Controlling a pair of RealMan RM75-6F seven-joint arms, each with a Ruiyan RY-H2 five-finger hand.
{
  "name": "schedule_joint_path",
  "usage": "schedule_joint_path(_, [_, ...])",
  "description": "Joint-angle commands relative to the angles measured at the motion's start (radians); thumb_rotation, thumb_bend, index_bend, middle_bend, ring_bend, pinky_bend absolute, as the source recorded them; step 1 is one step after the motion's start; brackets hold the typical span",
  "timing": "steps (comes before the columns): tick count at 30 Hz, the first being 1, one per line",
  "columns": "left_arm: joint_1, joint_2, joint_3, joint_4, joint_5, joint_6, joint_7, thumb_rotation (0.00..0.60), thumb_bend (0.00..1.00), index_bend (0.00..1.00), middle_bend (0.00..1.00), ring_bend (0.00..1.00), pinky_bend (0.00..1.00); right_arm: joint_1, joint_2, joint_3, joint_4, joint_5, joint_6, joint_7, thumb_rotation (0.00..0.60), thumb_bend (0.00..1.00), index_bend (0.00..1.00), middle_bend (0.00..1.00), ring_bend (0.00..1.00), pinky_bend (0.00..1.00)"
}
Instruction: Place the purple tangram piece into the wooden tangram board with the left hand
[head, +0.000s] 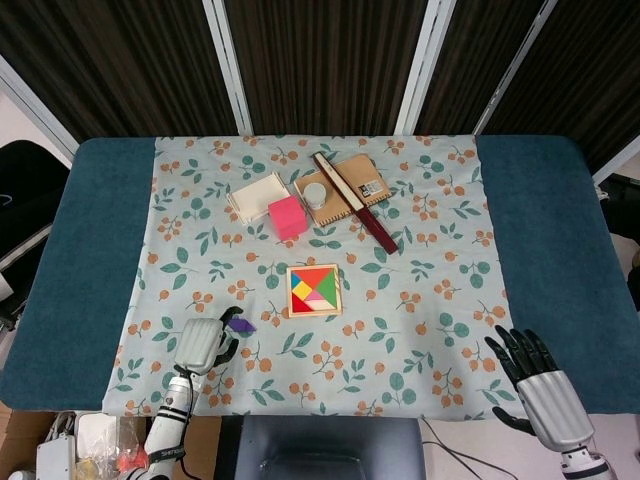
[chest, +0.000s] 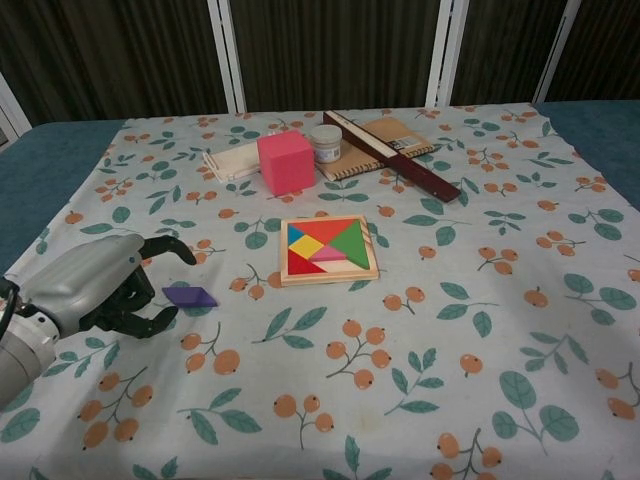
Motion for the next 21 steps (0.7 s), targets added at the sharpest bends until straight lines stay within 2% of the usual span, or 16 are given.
schedule_joint_path(1, [-0.019, -0.021, -0.019, 0.041, -0.04, -0.025, -0.011, 0.6, 0.37, 0.31, 1.0, 1.0, 1.0, -0.001, 0.001, 0.0, 0.002, -0.001, 0.004, 0.005, 0.6, 0.12, 0.0, 0.0, 0.0, 0.0])
schedule_joint_path(21, [-0.05, -0.061, -0.018, 0.153, -0.064, -0.035, -0.078, 0.6, 0.37, 0.43, 1.0, 1.0, 1.0, -0.005, 0.001, 0.003, 0.007, 0.003, 0.013, 0.006, 0.6, 0.12, 0.0, 0.0, 0.0, 0.0])
